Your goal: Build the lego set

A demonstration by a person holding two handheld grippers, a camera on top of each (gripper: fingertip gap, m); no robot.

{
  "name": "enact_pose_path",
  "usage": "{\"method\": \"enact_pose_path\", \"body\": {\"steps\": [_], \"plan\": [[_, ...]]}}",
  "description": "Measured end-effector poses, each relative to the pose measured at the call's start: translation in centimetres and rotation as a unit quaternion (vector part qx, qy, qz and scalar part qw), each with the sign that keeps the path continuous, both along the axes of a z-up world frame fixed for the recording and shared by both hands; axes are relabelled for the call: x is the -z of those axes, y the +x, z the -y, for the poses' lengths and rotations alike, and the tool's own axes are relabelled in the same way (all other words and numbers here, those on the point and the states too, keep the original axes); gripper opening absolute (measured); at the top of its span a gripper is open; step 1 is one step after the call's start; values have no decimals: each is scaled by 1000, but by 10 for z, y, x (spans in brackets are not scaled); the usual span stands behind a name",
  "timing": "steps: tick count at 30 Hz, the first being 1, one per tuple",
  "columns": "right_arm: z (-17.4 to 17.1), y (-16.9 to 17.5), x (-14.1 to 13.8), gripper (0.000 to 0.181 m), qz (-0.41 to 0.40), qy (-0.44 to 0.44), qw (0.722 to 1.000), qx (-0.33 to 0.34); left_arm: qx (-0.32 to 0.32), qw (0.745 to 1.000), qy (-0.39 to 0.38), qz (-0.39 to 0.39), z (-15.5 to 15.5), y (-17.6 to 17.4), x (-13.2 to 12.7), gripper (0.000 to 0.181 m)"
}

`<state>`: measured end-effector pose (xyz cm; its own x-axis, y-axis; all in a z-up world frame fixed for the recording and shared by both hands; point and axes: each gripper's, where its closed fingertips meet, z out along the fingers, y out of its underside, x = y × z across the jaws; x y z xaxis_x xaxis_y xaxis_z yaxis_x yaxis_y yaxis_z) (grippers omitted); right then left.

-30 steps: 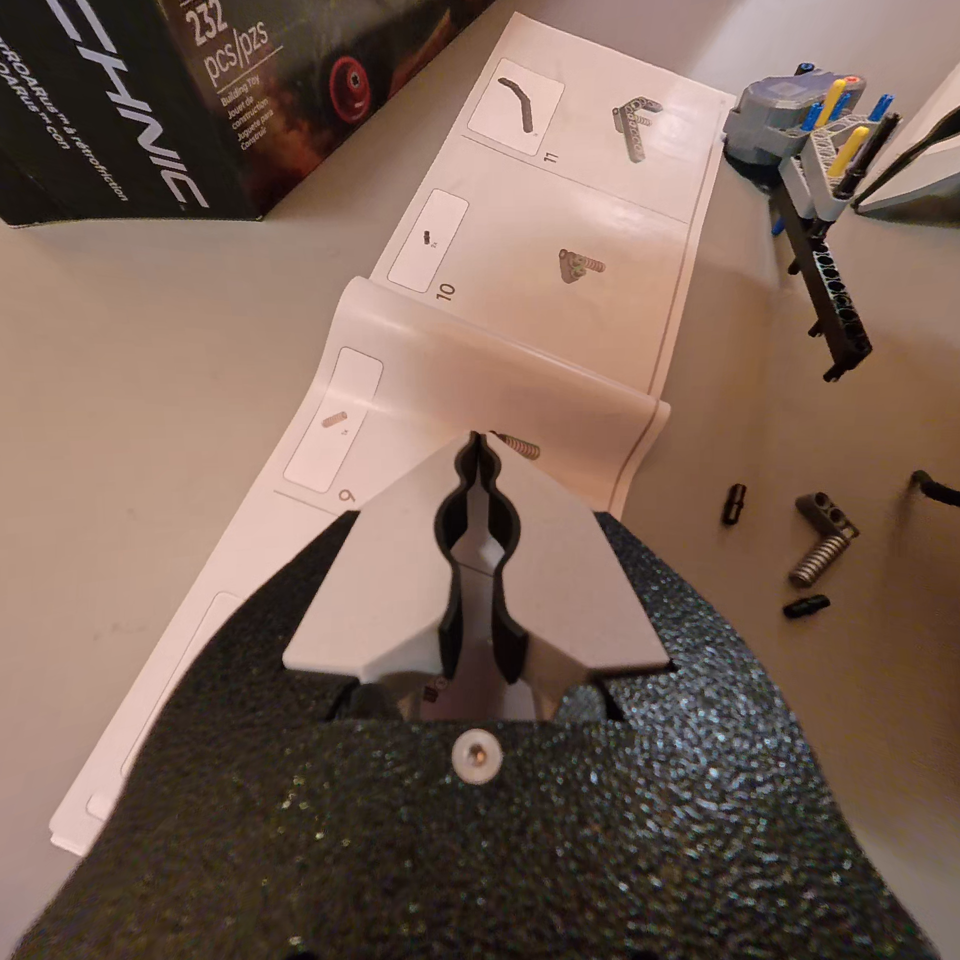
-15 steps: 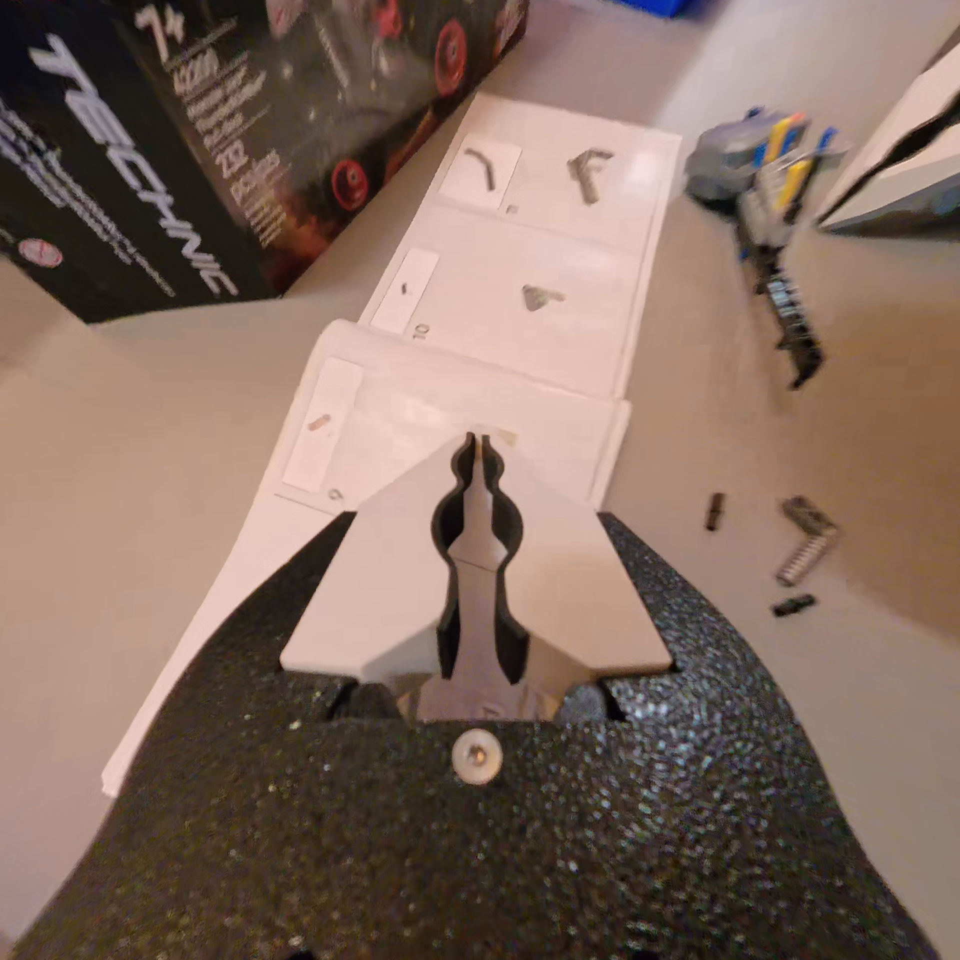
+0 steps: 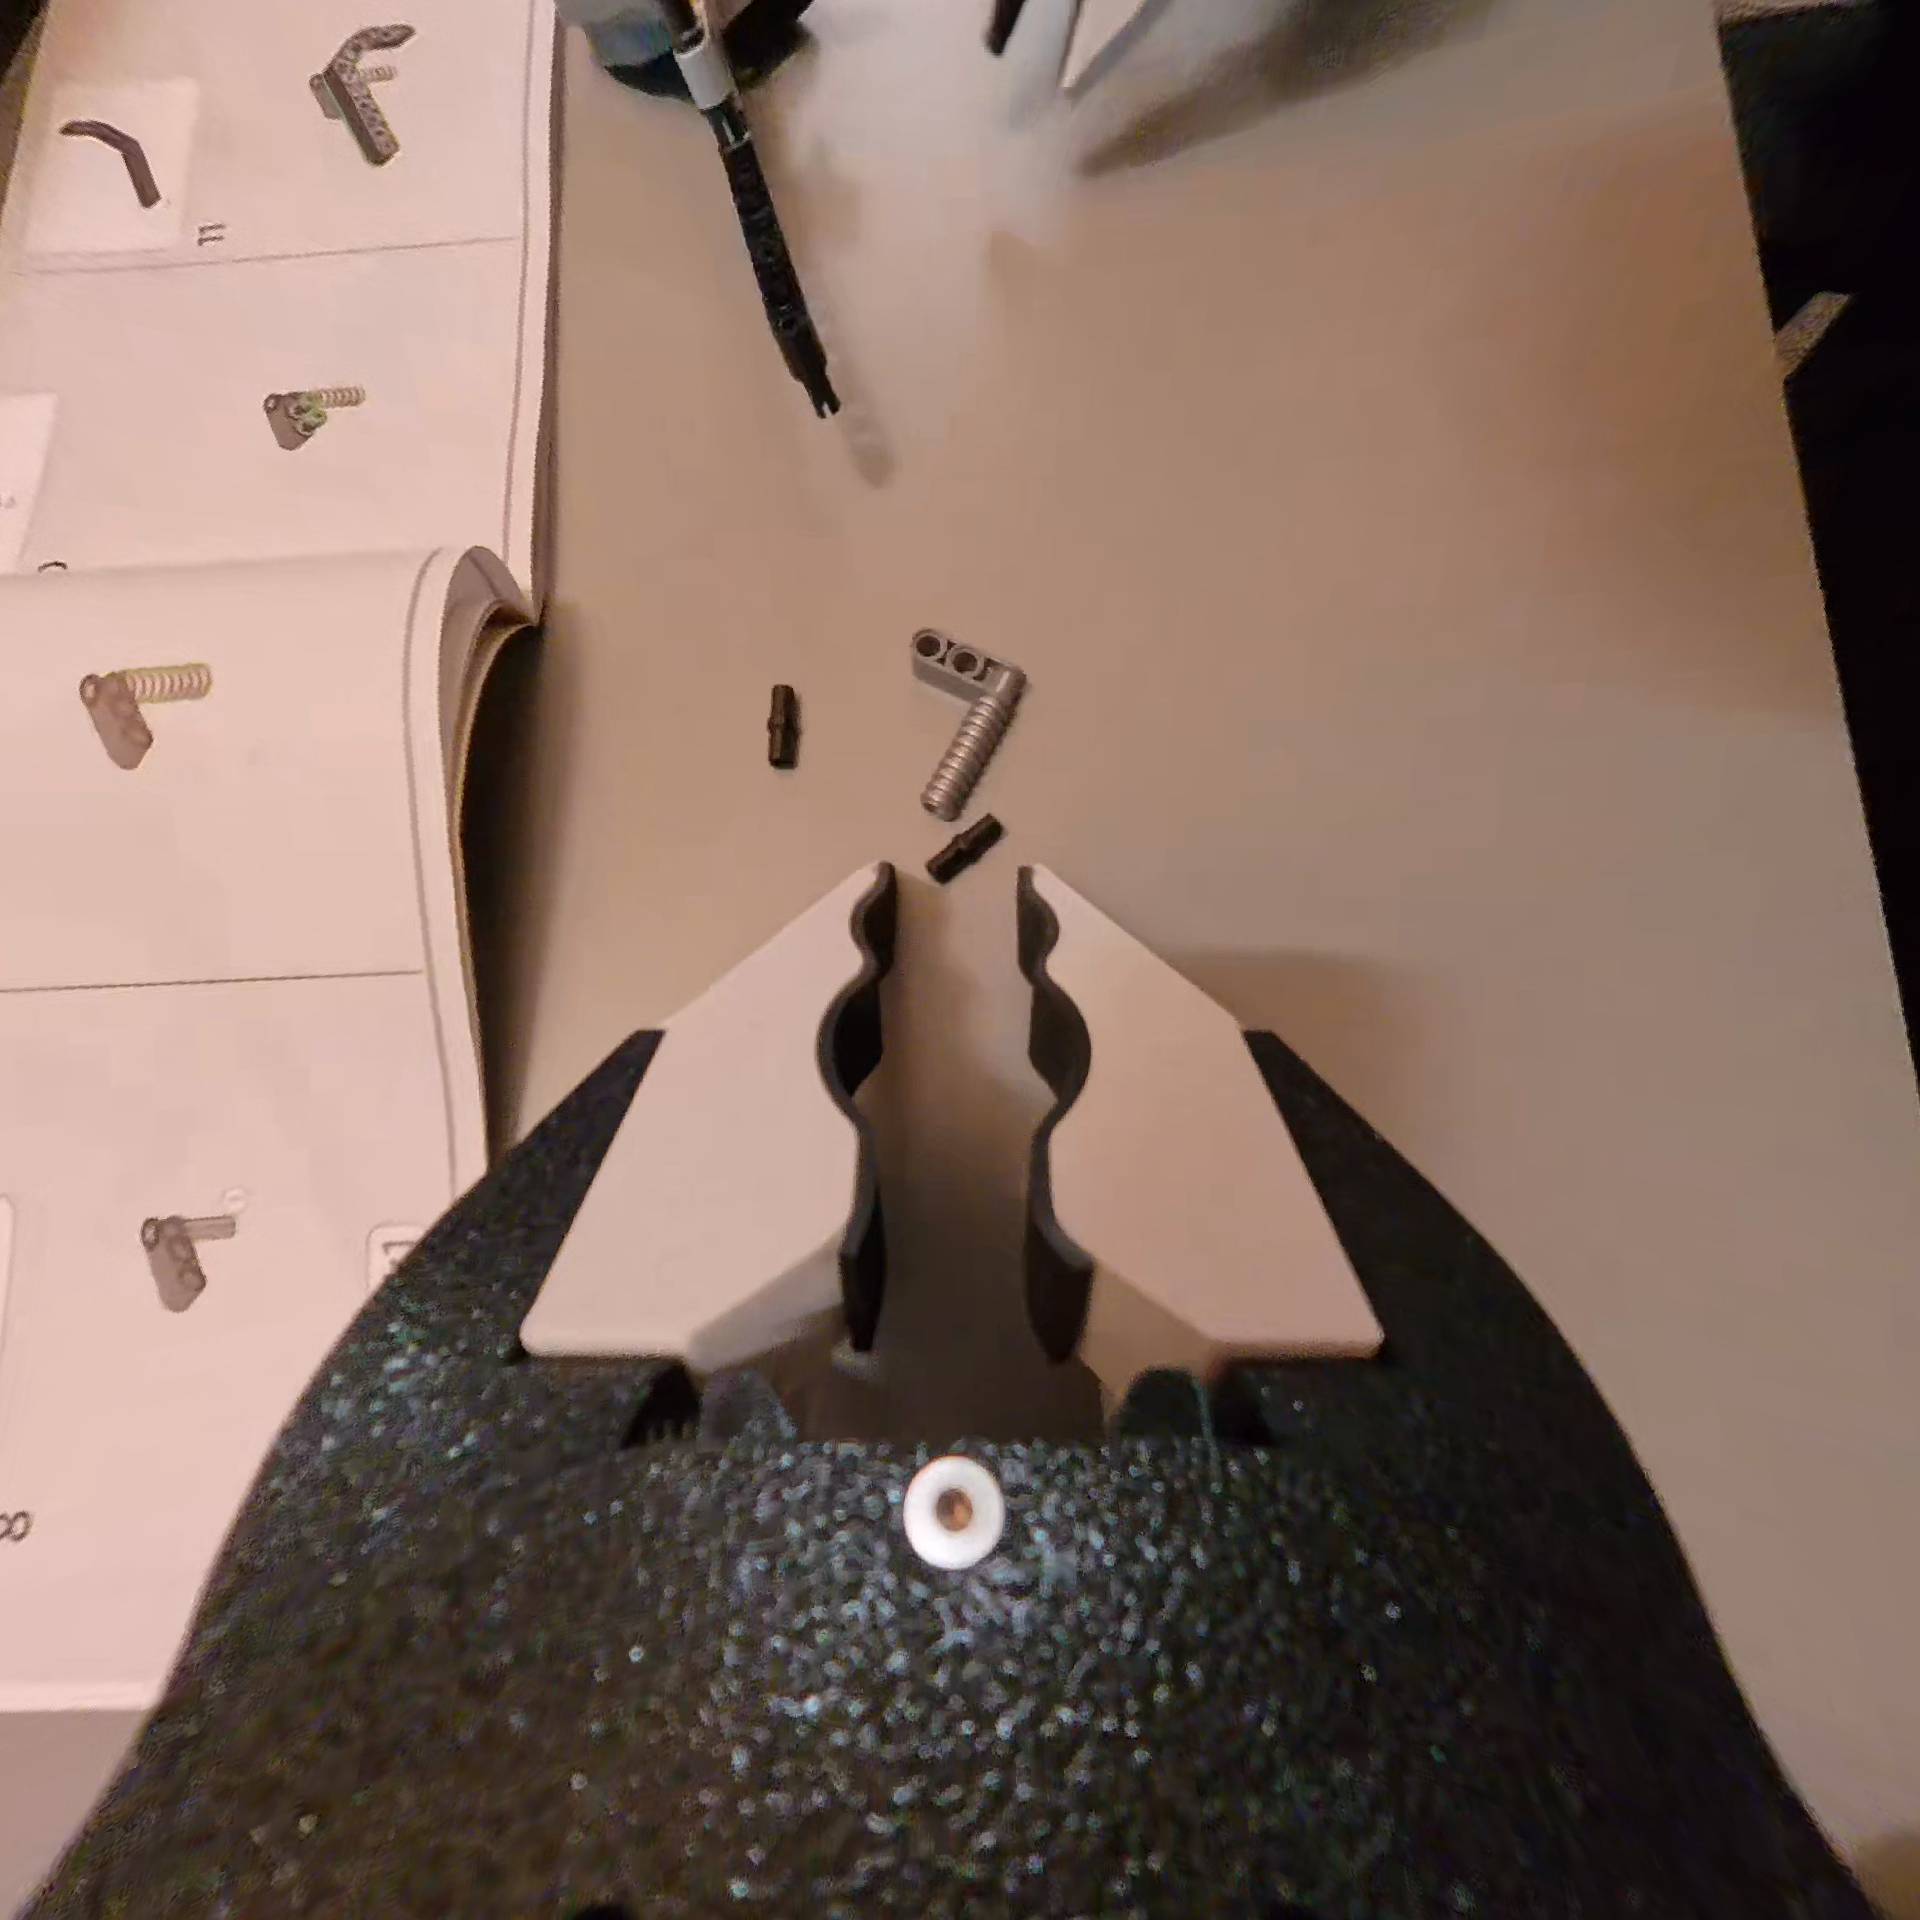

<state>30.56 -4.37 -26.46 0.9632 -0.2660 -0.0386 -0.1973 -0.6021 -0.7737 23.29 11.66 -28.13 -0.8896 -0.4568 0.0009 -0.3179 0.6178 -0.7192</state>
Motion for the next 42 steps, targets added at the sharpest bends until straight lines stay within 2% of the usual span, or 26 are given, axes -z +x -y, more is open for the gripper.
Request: {"method": "enact_pose_path", "body": {"steps": [3,5,10,17,20,23,25,29,33,36,39,42], "plan": [[-12,-22,-5,16,14,-3,999,-31,-11,1000,-16,-1,5,4,0,20],[-24,-41,-7,16,11,5,998,-61,-13,1000,-15,-4,5,5,0,4],[-55,-72,-10,15,11,33,994,-104,-13,1000,-11,7,6,4,0,3],[-85,-81,-10,13,22,37,993,-106,-19,999,-23,23,9,2,-6,3],[-96,-81,-11,13,39,41,993,-100,-13,998,-10,57,15,2,-15,3],[-107,-80,-16,12,95,48,988,-110,4,994,3,111,29,2,-30,3],[-113,-78,-23,11,148,62,980,-121,22,991,-8,135,40,-2,-41,3],[-116,-83,-35,11,251,75,952,-157,31,991,-27,126,50,-8,-47,3],[-115,-81,-32,14,359,31,917,-173,22,993,-55,101,52,-11,-52,3],[-117,-83,-28,14,396,12,899,-184,18,994,-65,87,52,-14,-54,3],[-116,-78,-32,0,448,-4,877,-174,11,995,-69,73,54,-15,-53,3],[-115,-75,-32,0,489,-17,855,-173,-5,995,-80,55,54,-13,-52,3]]}}
